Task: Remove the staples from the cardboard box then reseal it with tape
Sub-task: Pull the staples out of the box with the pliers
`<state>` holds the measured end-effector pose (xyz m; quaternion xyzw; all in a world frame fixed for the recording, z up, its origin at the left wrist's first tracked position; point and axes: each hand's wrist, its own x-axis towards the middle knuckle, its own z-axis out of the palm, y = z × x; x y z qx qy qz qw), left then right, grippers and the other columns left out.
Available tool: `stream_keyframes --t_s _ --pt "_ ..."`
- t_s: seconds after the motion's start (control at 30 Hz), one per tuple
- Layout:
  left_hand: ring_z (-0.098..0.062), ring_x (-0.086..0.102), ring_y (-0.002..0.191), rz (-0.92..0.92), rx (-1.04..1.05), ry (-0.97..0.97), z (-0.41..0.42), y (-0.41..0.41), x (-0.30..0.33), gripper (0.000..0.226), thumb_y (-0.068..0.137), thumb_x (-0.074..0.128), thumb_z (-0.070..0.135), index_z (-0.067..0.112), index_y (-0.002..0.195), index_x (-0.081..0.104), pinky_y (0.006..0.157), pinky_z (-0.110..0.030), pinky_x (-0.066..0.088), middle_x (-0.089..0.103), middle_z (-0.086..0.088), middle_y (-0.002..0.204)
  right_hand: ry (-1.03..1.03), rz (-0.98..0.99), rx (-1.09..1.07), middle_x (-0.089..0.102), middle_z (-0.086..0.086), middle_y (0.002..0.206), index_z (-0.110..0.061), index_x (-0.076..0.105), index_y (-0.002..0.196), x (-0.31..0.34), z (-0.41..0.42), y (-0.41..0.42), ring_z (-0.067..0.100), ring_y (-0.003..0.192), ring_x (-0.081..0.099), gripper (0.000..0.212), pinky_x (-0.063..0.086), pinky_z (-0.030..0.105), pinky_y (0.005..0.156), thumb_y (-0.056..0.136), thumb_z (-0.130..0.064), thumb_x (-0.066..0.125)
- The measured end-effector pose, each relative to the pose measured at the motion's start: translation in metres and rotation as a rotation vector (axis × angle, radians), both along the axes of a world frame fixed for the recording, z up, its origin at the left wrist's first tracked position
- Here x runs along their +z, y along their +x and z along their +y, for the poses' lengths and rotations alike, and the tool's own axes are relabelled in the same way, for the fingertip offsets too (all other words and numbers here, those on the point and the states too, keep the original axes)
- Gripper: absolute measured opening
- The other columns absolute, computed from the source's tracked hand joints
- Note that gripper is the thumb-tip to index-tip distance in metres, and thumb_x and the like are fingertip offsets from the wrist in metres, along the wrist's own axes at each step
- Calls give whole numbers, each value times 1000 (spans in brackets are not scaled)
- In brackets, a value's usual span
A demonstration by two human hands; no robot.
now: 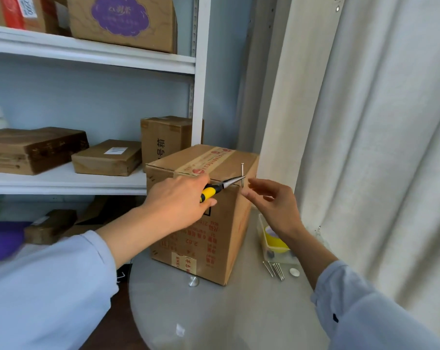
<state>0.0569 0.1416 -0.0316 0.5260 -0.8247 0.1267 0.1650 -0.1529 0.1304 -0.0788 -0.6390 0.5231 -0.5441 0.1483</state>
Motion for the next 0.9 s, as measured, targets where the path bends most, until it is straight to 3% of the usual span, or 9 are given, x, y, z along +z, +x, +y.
stream_keyframes --t_s 0.1,0.23,0.4,0.53,0.73,0.8,0.9 --pt "-20 59 87 20 -14 45 6 -1 -4 34 93 45 53 28 117 45 65 -32 48 61 2 108 -23 -25 4 74 -3 91 -16 75 101 3 10 4 9 85 70 34 56 29 83 75 -38 75" --pt "-18 57 84 41 -37 47 14 -5 -5 32 92 46 54 28 112 46 62 -31 46 61 3 102 -18 -129 21 74 3 79 -15 75 87 8 16 9 16 72 71 6 57 28 73 82 -17 73" --pt "-16 54 80 58 -47 74 17 -9 -10 31 92 45 55 29 108 44 58 -29 42 59 4 96 55 -217 -10 72 6 76 -15 72 79 12 23 10 16 68 69 9 52 19 61 86 -11 68" --pt "-17 57 79 81 -55 199 14 -20 -24 33 92 44 56 27 106 44 61 -31 48 56 5 87 152 -235 -83 69 6 74 -12 72 82 7 23 3 14 67 65 5 52 23 61 85 -13 69" --pt "-17 56 79 80 -33 434 -2 -37 -46 32 91 48 54 23 95 47 59 -29 42 54 4 85 261 -586 -158 61 8 67 -5 68 82 -15 26 -23 16 61 58 6 54 27 66 87 -7 67" --pt "-16 54 74 78 -27 495 -7 -43 -56 32 91 49 54 22 92 48 57 -28 39 54 3 83 350 -521 -182 62 12 73 3 67 93 -32 23 -35 19 65 59 8 55 25 68 88 -2 64" --pt "-17 53 76 53 -41 552 -12 -53 -74 32 90 50 53 21 88 47 58 -29 37 53 2 84 464 -375 -213 62 12 76 4 70 91 -63 19 -49 14 58 55 8 50 17 51 86 2 64"
